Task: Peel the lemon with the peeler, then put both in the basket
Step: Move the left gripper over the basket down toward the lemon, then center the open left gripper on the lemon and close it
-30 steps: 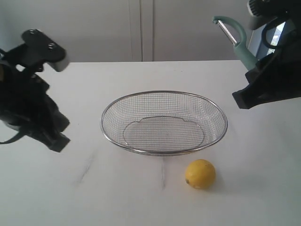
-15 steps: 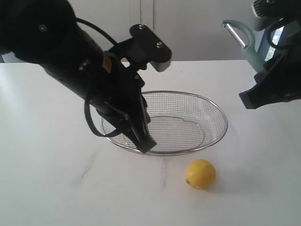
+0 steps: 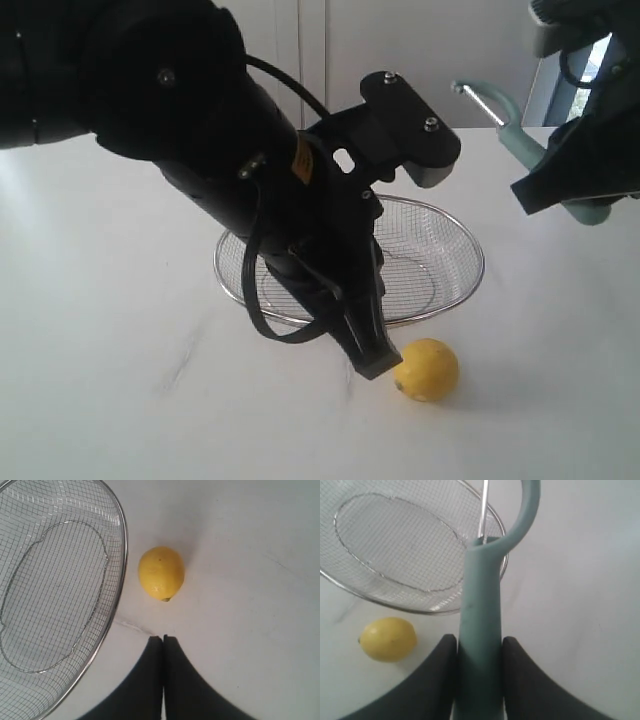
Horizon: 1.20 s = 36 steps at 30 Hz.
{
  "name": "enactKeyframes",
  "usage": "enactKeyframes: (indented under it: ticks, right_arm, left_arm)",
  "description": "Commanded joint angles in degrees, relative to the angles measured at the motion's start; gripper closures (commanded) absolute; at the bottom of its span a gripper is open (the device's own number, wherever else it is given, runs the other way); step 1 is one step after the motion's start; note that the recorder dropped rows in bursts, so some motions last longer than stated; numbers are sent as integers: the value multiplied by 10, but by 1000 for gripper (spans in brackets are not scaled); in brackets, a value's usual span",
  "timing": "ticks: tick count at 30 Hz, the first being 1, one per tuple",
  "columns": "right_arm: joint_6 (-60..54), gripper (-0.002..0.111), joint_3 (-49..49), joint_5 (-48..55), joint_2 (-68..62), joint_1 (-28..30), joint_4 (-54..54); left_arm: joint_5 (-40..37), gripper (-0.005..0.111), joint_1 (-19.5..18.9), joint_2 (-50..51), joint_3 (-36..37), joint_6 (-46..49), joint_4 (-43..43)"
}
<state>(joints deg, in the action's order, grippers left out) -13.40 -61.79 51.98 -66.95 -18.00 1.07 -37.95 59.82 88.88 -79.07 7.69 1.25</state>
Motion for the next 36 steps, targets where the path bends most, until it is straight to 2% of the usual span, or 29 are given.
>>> enactKeyframes:
  ticks: [1, 4, 11, 17, 20, 24, 29, 31, 34, 36]
  right_arm:
    - [-90, 108, -17, 66, 0, 38, -59]
    - [-135, 108, -22, 92, 1, 50, -119]
    - [-134, 108, -21, 93, 2, 50, -116]
    - [-112, 108, -21, 112, 3, 50, -107]
    - [-100, 108, -21, 112, 10, 50, -100]
    - [-88, 108, -21, 107, 21, 50, -88]
    - [-86, 108, -21, 97, 28, 50, -88]
    - [-83, 108, -21, 95, 28, 50, -88]
    - [-82, 108, -21, 91, 28, 50, -88]
    - [-82, 108, -21, 90, 28, 50, -88]
  left_arm:
    - [-3, 107, 3, -2, -4, -1, -20]
    - [22, 107, 3, 0, -4, -1, -39]
    - [46, 107, 3, 44, -4, 19, -96]
    - [100, 107, 4, 80, -4, 34, -114]
    - [114, 106, 17, 89, -4, 76, -112]
    - [114, 91, 35, 100, -4, 132, -112]
    - [104, 54, 37, 113, -4, 140, -109]
    - [104, 44, 37, 118, -4, 142, -106]
    - [103, 34, 37, 138, -4, 142, -111]
    - [99, 34, 37, 149, -4, 132, -115]
